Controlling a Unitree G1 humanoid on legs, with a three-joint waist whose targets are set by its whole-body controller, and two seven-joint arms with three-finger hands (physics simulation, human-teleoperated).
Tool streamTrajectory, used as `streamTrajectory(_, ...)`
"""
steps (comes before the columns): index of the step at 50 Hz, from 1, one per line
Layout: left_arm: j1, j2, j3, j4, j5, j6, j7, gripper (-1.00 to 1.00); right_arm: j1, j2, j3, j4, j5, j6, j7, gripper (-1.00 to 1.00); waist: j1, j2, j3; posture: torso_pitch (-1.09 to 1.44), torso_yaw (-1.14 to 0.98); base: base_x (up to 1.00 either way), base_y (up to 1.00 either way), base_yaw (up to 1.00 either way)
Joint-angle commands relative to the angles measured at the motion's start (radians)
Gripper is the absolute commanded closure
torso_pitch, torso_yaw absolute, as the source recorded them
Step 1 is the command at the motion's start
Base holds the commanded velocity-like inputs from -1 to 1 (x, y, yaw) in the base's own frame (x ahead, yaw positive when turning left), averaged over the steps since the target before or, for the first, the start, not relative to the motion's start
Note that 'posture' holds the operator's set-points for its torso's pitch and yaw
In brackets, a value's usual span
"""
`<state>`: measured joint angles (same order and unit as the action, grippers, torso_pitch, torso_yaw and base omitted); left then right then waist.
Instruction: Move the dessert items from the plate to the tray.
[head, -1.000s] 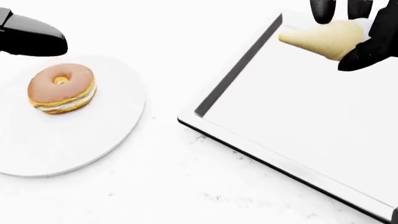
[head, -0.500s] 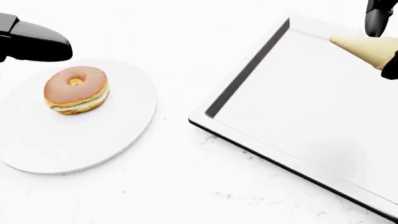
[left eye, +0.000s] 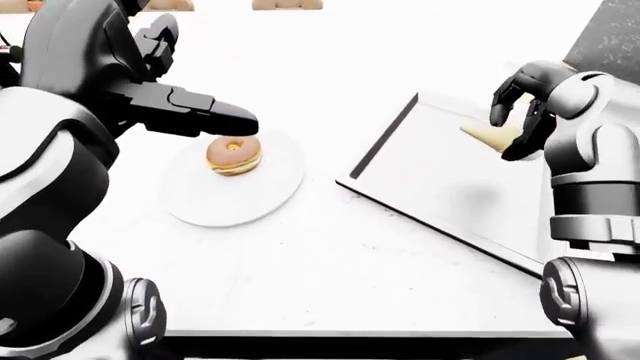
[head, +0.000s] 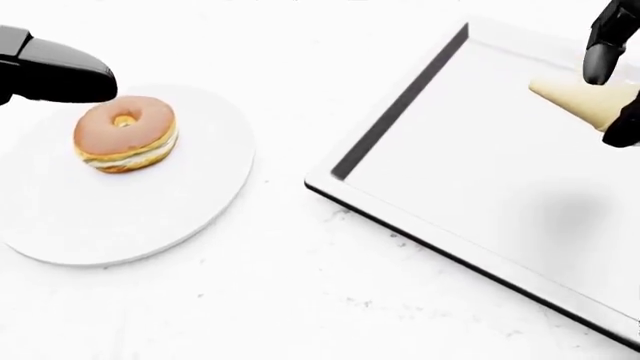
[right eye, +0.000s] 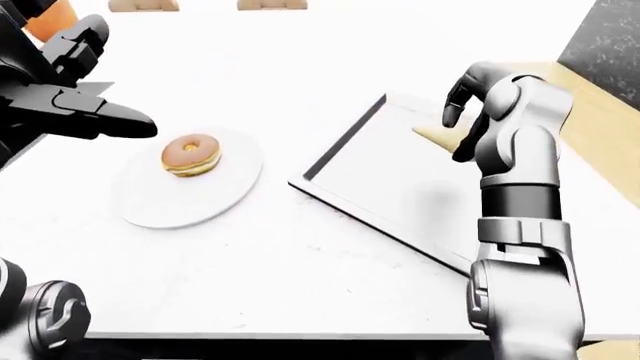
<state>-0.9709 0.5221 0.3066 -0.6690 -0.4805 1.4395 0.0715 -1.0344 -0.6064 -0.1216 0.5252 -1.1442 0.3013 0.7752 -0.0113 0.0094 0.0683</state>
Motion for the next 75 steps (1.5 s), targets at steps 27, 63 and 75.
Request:
streamTrajectory(27, -0.022, 0.02, 0.017, 0.0, 0.022, -0.042, -0.014, -1.0, -0.008, -0.016, -0.017, -0.094, -0.022, -0.005, 0.115, -0.08, -0.001, -0.004, -0.033, 0.0, 0.0, 0.0, 0.0, 0.0)
streamTrajectory(63, -0.024, 0.166, -0.261, 0.14, 0.426, -0.113, -0.544, -1.0, -0.024, -0.042, -0.054, -0.335, 0.088, 0.033, 0.272, -1.0, 0.003, -0.007, -0.028, 0.0, 0.0, 0.0, 0.0, 0.0)
streamTrajectory(75, -0.027, -0.023, -0.296, 0.35, 0.842, -0.324, -0.783, -1.0, -0.004, -0.029, -0.055, -0.39, 0.094, 0.033, 0.297, -1.0, 0.01, -0.021, -0.035, 0.0, 0.0, 0.0, 0.0, 0.0)
